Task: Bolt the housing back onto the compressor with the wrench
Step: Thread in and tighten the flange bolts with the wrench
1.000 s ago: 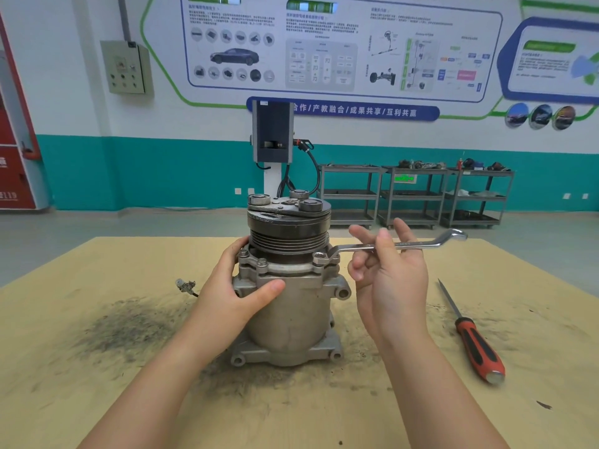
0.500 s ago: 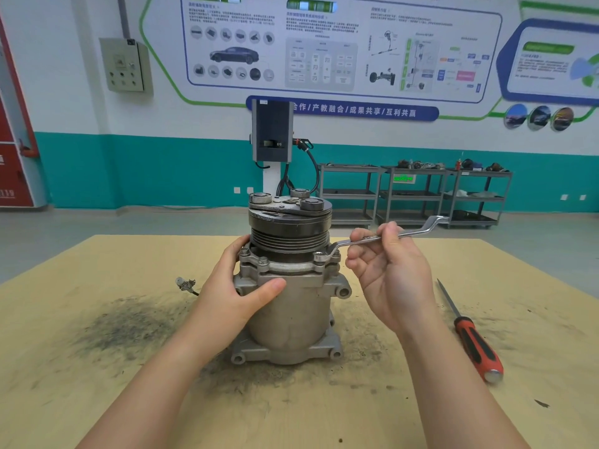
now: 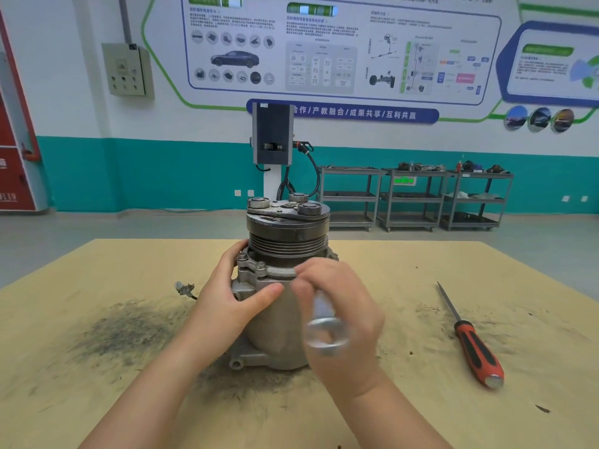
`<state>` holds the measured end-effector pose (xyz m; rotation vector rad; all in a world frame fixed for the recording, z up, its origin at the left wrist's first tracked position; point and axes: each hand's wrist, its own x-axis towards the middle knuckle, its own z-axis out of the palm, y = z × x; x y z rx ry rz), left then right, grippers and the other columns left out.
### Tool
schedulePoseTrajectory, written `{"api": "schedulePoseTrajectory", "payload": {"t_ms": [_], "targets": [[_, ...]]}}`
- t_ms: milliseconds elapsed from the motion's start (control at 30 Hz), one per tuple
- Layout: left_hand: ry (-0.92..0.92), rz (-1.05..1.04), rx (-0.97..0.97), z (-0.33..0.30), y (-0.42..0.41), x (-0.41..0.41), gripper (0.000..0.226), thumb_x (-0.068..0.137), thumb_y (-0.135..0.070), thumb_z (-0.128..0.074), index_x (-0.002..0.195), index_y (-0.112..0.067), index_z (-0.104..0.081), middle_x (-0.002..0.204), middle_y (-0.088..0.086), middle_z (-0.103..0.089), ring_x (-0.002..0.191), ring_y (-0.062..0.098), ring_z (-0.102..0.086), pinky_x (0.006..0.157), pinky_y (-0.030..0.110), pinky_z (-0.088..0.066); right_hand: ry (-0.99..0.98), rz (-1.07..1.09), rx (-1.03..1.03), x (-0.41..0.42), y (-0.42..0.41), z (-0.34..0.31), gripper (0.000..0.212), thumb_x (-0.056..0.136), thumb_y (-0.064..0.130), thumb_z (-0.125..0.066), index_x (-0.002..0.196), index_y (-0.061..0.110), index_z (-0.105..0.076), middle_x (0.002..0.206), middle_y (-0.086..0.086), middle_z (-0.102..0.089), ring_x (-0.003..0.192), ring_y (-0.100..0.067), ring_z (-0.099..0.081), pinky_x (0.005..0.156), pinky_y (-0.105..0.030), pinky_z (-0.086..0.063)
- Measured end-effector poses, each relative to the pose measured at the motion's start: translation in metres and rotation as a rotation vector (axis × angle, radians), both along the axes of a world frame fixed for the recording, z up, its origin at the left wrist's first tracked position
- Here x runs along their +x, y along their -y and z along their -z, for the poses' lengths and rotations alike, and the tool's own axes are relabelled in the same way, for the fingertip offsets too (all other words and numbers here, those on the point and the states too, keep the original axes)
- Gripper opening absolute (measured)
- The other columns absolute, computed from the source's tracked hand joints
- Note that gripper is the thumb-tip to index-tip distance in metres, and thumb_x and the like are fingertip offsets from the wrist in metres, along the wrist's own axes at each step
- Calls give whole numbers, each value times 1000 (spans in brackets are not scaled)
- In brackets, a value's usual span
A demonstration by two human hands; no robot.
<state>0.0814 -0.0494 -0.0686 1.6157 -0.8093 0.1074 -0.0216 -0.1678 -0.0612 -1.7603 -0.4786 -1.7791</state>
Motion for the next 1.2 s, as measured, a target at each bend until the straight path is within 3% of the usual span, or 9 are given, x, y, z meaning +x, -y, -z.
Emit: {"api": "schedulePoseTrajectory", "payload": {"t_ms": [100, 167, 267, 367, 533, 833, 1033, 1133, 1200], "targets": [[19, 14, -12, 1, 2, 2, 82, 47, -77, -76, 120, -62, -42, 119, -29, -63, 115, -4, -58, 91, 14, -45, -47, 22, -97, -2, -6, -5, 33, 100, 27, -51, 88, 3, -68, 88, -6, -66, 79, -23, -61, 71, -35, -51], [-3, 23, -23, 0, 1, 0, 78, 52, -74, -78, 120, -62, -42, 119, -35, -61, 113, -10, -57, 85, 8, -45, -40, -48, -6, -6, -8, -12, 26, 102, 30, -43, 97, 11, -61, 93, -1, -62, 81, -18, -60, 73, -30, -51], [2, 17, -20, -1, -1, -3, 66, 63, -65, -76, 117, -65, -40, 113, -53, -51, 107, -27, -49, 73, -6, -39, 41, -330, 443, -15, -2, -29, 18, 104, 27, -33, 95, 21, -46, 82, -2, -63, 64, -17, -59, 59, -30, -49], [-3, 3, -5, -2, -2, -5, 66, 59, -66, -69, 116, -67, -36, 109, -58, -46, 103, -32, -45, 70, -8, -36, -23, -605, 900, -16, 16, -38, 18, 105, 18, -31, 91, 14, -42, 67, -4, -63, 51, -17, -54, 48, -26, -45], [-3, 2, -12, -4, -1, -6, 69, 56, -68, -67, 117, -64, -37, 108, -58, -46, 104, -31, -45, 71, -8, -36, -155, -823, 1171, -9, 37, -35, 18, 100, 6, -30, 88, 10, -43, 59, -9, -58, 44, -18, -45, 40, -23, -35], [2, -1, 3, -3, -2, -5, 68, 56, -70, -66, 117, -67, -35, 110, -57, -46, 103, -32, -45, 70, -7, -37, -384, -923, 1041, -9, 59, -40, 22, 101, 6, -30, 87, 9, -46, 63, -9, -58, 47, -19, -48, 43, -24, -39], [2, 8, -6, -3, -2, -5, 69, 58, -67, -68, 119, -66, -35, 110, -57, -47, 104, -30, -46, 71, -6, -39, -113, -505, 802, -4, 31, -23, 25, 104, 24, -34, 87, 11, -47, 66, -5, -64, 50, -20, -57, 46, -27, -46], [11, 0, -7, -1, -2, -3, 71, 61, -63, -69, 123, -63, -35, 116, -52, -48, 111, -25, -47, 78, 3, -42, 35, -269, 453, -2, 11, -12, 21, 103, 35, -40, 89, 29, -55, 75, -4, -64, 57, -19, -60, 53, -29, -48], [5, 6, -16, 0, -1, -2, 65, 67, -62, -74, 120, -66, -38, 118, -48, -52, 113, -19, -51, 79, 6, -45, 18, -164, 241, -1, 5, -5, 24, 103, 38, -42, 90, 25, -59, 83, 1, -62, 67, -13, -60, 61, -26, -49]]}}
